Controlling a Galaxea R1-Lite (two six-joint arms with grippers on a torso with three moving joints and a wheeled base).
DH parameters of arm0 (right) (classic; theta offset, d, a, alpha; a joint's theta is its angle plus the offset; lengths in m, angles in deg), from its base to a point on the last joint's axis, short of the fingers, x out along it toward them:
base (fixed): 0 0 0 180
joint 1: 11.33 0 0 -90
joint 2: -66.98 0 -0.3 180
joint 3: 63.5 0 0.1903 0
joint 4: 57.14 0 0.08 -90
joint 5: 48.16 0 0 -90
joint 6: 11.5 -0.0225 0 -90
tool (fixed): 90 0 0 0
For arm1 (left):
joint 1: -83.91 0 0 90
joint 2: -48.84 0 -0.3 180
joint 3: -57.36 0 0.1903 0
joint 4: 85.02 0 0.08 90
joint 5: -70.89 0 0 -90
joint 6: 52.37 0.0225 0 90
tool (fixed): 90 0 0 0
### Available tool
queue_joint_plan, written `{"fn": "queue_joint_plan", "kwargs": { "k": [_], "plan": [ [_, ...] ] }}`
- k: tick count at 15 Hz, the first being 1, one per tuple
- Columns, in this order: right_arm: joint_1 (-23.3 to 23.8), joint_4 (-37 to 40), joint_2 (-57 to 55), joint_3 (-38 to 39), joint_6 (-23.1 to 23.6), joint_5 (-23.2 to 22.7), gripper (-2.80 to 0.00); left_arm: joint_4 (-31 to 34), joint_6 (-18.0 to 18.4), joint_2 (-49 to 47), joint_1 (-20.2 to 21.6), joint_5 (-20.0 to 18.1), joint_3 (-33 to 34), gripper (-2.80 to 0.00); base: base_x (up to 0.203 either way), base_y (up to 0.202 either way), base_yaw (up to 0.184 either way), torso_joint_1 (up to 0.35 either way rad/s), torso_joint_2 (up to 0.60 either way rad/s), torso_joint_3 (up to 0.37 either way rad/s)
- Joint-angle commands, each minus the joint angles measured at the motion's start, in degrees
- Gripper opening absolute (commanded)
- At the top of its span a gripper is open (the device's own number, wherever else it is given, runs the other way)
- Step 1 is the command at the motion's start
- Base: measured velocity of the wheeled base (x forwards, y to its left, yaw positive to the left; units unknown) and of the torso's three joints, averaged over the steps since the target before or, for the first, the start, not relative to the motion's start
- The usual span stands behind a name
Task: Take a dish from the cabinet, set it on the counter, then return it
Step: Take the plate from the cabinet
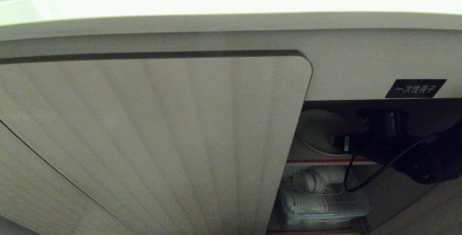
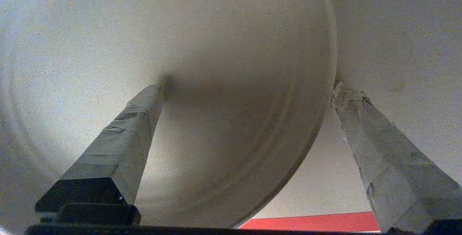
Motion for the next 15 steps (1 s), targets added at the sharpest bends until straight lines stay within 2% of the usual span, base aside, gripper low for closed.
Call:
{"fn": "queue_joint_plan", "kwargs": {
  "k": [1, 15],
  "plan": [
    [0.0, -0.1, 0.4, 0.1, -0.1, 0.0, 0.00, 0.0, 0.0, 0.0, 0.0, 0.0, 0.0, -2.80, 0.000, 0.000, 0.000, 0.000, 0.00, 0.000],
    [0.0, 3.4, 2.5, -0.2, -0.3, 0.0, 0.00, 0.0, 0.0, 0.0, 0.0, 0.0, 0.0, -2.80, 0.000, 0.000, 0.000, 0.000, 0.00, 0.000]
  ]
}}
